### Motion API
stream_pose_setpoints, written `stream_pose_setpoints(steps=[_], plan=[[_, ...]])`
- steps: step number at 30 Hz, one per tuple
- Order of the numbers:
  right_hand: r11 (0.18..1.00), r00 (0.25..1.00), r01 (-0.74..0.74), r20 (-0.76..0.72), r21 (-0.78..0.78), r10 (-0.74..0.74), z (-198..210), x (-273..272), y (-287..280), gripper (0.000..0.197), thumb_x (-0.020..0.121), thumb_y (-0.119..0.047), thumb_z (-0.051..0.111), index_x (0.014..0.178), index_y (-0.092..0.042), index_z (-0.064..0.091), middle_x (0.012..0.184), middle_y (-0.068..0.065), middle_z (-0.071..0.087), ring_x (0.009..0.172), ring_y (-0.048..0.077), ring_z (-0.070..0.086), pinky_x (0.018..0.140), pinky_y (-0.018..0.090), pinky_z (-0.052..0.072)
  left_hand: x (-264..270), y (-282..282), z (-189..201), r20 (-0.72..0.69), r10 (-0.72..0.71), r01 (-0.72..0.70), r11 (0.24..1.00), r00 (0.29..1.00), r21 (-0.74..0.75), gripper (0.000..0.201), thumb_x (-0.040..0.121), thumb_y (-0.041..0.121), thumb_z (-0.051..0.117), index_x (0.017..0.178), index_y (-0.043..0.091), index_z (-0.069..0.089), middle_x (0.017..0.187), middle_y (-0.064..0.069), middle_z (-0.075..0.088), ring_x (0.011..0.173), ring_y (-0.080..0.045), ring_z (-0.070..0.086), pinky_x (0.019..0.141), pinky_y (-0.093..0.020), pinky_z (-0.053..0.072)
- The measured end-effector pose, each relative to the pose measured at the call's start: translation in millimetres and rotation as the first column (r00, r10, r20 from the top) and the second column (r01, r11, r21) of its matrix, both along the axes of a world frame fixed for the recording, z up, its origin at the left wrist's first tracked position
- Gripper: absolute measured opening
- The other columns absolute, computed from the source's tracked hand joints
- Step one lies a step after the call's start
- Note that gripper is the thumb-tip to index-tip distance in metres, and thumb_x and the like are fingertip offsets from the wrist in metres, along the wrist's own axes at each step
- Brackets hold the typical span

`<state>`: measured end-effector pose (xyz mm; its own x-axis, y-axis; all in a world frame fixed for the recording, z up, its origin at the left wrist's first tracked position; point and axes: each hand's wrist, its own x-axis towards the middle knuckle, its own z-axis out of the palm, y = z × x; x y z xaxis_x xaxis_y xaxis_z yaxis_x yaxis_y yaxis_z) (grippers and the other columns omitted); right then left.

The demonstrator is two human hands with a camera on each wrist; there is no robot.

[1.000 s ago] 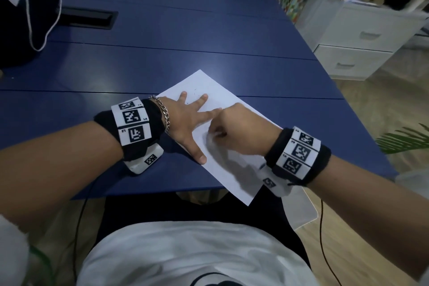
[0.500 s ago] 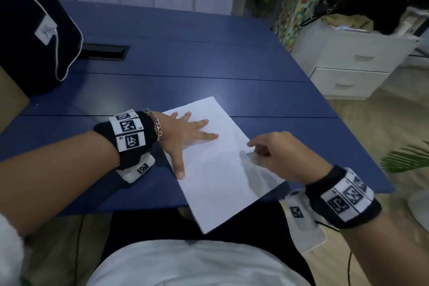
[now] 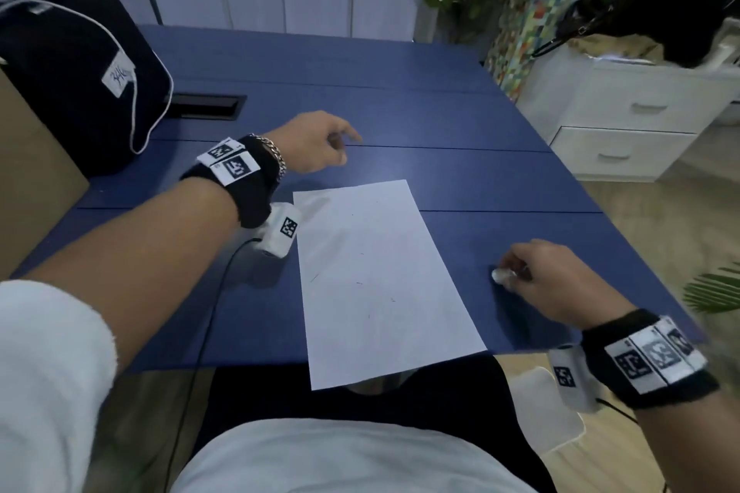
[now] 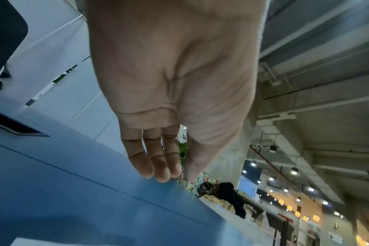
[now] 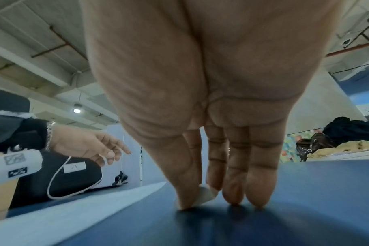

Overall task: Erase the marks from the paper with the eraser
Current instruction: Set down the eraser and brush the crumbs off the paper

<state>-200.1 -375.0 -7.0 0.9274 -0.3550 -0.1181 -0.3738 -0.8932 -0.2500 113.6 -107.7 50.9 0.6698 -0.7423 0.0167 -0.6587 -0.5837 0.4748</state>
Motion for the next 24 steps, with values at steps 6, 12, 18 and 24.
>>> stream_pose_setpoints(steps=[6, 12, 18, 24], plan=[[0.998, 0.998, -0.031, -0.061, -0.054, 0.028, 4.8, -7.6, 17.4, 0.044, 0.085, -0.022, 0.064, 0.128, -0.030, 0.061, 0.122, -0.005, 0.057, 0.112, 0.026, 0.058, 0.094, 0.043, 0.053, 12.6, -28.5, -36.3, 0.083, 0.104, -0.121, 0.962, 0.991, 0.245, 0.028, 0.093, 0.029, 0.077, 0.119, 0.016, 0.076, 0.120, -0.003, 0.072, 0.111, -0.026, 0.065, 0.091, -0.030, 0.050], [0.883, 0.889, -0.440, -0.060, 0.165, 0.454, 4.6, -37.5, 82.5, 0.058, 0.088, -0.058, 0.069, 0.144, -0.049, 0.052, 0.141, -0.033, 0.043, 0.131, -0.011, 0.040, 0.109, 0.011, 0.035, 21.2, -39.0, -52.4, 0.104, 0.141, -0.173, 0.877, 0.985, 0.449, 0.029, 0.083, 0.034, 0.082, 0.100, 0.010, 0.082, 0.104, -0.008, 0.080, 0.104, -0.031, 0.073, 0.089, -0.042, 0.062], [0.884, 0.880, -0.466, 0.126, 0.047, 0.458, -35.0, -40.1, 111.0, 0.023, 0.094, -0.046, 0.065, 0.117, -0.044, 0.066, 0.123, -0.024, 0.058, 0.113, 0.002, 0.055, 0.095, 0.026, 0.050, 22.7, -51.3, -53.9, 0.118, 0.106, -0.150, 0.872, 0.987, 0.467, 0.044, 0.084, 0.038, 0.086, 0.116, 0.010, 0.076, 0.119, -0.007, 0.074, 0.112, -0.031, 0.068, 0.097, -0.043, 0.058], [0.903, 0.884, -0.430, 0.196, -0.008, 0.423, -44.6, -37.8, 123.9, 0.012, 0.096, -0.044, 0.062, 0.107, -0.041, 0.066, 0.117, -0.023, 0.058, 0.106, 0.003, 0.055, 0.088, 0.028, 0.051, 18.9, -61.1, -53.0, 0.109, 0.104, -0.142, 0.893, 0.989, 0.427, 0.047, 0.092, 0.031, 0.083, 0.131, 0.010, 0.068, 0.134, -0.008, 0.067, 0.124, -0.032, 0.063, 0.094, -0.036, 0.050]])
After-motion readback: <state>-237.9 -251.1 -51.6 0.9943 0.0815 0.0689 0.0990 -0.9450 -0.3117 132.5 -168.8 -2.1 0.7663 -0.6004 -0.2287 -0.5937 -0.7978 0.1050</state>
